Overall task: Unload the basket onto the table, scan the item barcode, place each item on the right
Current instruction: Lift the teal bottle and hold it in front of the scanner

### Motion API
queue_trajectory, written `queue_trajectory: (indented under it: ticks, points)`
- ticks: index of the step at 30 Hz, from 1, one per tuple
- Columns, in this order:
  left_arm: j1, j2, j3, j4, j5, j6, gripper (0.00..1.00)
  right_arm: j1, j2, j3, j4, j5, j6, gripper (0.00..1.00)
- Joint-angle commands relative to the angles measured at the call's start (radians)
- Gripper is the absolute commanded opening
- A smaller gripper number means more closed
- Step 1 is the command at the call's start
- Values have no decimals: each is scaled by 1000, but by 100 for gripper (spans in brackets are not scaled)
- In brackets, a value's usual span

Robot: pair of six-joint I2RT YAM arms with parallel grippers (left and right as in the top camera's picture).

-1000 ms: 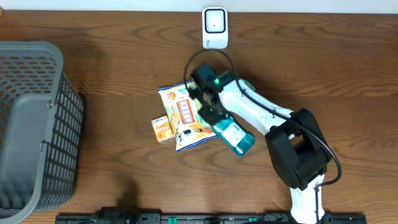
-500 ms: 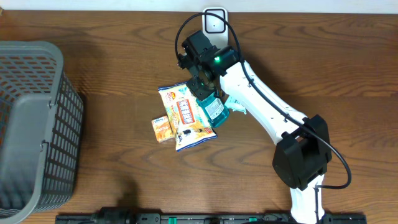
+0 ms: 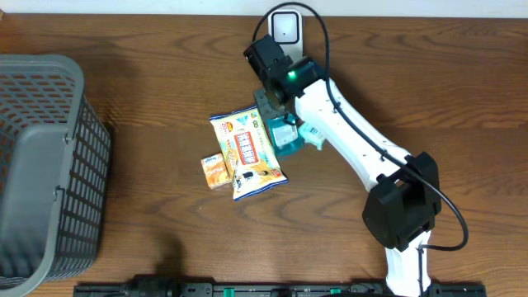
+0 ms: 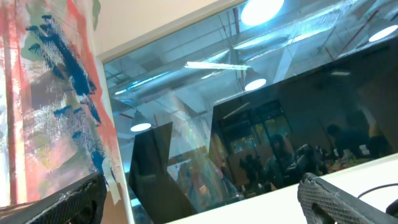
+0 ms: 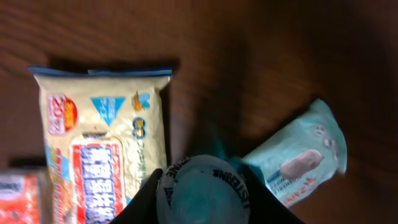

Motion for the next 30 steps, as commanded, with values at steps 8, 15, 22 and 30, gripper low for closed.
queue_trajectory:
  ticks: [8, 15, 22, 30]
  points:
    - [5, -8, 7, 2, -12, 10, 98, -6, -22, 117, 11, 183, 158, 15]
    - [5, -8, 7, 3, -12, 10, 98, -6, -22, 105, -11, 230, 411, 17]
    - [5, -8, 7, 6, -12, 10, 98, -6, -22, 32, -24, 233, 735, 17]
    - [5, -8, 7, 18, -12, 10, 98, -5, -22, -62, 5, 270, 836, 29]
